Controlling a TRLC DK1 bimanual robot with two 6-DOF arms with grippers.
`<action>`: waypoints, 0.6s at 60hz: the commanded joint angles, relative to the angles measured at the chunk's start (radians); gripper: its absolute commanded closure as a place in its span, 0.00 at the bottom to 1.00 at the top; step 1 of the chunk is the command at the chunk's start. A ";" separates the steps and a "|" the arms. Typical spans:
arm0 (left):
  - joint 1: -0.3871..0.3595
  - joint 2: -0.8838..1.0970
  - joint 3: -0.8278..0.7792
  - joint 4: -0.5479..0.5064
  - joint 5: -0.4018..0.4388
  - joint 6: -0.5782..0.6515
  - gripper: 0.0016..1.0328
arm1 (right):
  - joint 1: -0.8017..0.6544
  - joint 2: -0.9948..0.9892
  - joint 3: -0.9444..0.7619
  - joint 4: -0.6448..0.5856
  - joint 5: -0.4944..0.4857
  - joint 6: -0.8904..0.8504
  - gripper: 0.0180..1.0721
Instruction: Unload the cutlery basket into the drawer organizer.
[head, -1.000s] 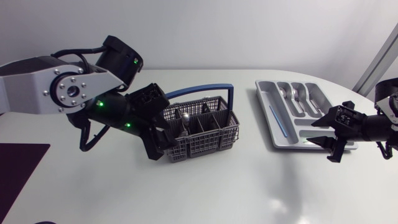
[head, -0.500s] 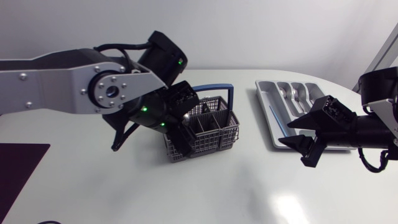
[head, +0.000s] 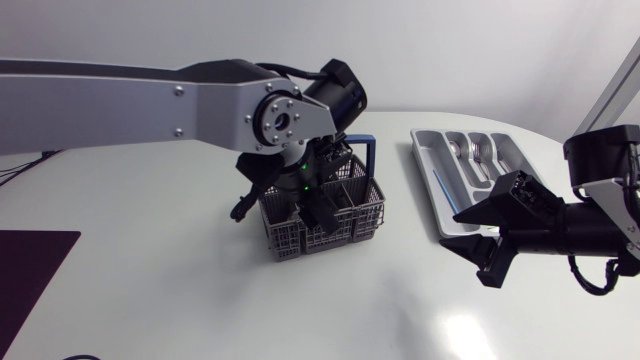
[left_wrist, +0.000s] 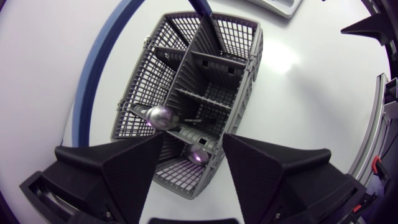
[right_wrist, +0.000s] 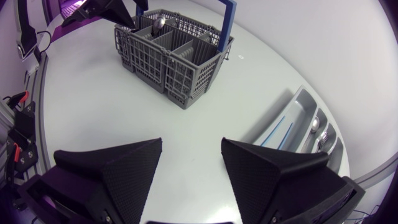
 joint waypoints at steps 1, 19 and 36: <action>-0.006 0.052 0.052 -0.038 -0.021 -0.031 0.36 | 0.006 -0.008 -0.033 -0.006 0.005 0.022 0.33; 0.000 0.109 0.060 -0.060 -0.084 -0.038 0.40 | 0.013 -0.008 -0.041 -0.009 0.005 0.022 0.33; 0.040 0.098 0.049 -0.109 -0.120 -0.035 0.47 | 0.024 -0.009 -0.050 -0.009 0.005 0.022 0.33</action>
